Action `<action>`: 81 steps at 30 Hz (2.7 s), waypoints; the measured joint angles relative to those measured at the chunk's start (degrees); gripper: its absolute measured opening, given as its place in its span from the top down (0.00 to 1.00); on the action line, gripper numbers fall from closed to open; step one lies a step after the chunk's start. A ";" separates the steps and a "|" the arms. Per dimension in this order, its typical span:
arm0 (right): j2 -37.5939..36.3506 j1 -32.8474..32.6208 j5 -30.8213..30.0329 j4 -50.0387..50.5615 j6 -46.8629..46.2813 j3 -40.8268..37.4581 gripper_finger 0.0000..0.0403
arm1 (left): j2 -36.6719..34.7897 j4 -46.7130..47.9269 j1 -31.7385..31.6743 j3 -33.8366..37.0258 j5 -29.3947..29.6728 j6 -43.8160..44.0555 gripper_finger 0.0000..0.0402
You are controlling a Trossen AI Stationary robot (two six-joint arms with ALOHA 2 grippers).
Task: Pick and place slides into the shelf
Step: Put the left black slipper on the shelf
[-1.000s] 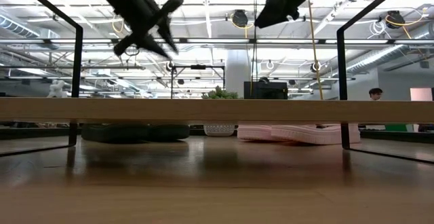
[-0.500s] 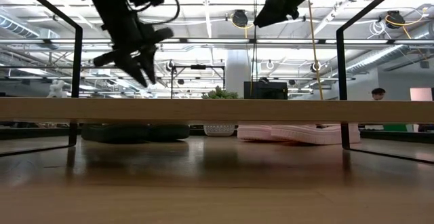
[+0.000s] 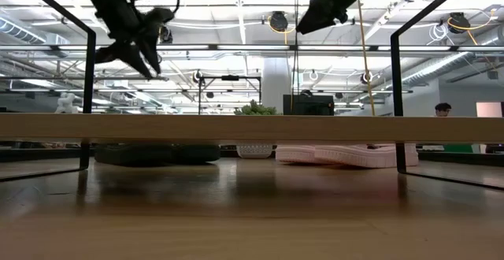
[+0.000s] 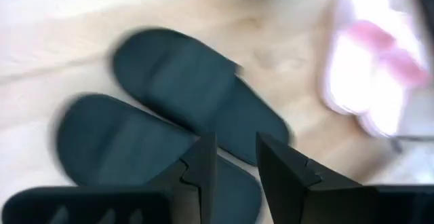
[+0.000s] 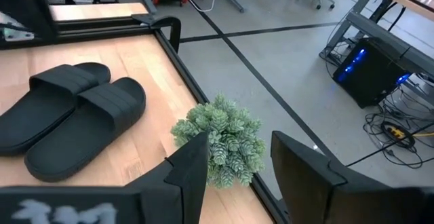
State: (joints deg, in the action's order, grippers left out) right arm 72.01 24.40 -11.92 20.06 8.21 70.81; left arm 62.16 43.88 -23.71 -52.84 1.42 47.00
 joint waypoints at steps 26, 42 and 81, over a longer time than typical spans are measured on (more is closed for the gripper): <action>0.00 0.02 0.00 -3.47 1.49 0.00 0.62 | 3.77 13.10 -0.79 0.02 -3.01 -7.34 0.74; 0.00 0.00 0.00 -2.89 1.95 0.00 0.62 | 7.34 12.41 -23.60 5.11 -25.23 -29.95 0.74; 0.00 0.02 0.00 -3.07 4.69 0.00 0.62 | 21.94 8.25 -33.74 5.07 -33.15 -44.35 0.74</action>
State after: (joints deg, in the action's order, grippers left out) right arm 72.01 24.43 -11.92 16.99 12.90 70.81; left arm 84.09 52.13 -57.46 -47.77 -31.73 2.66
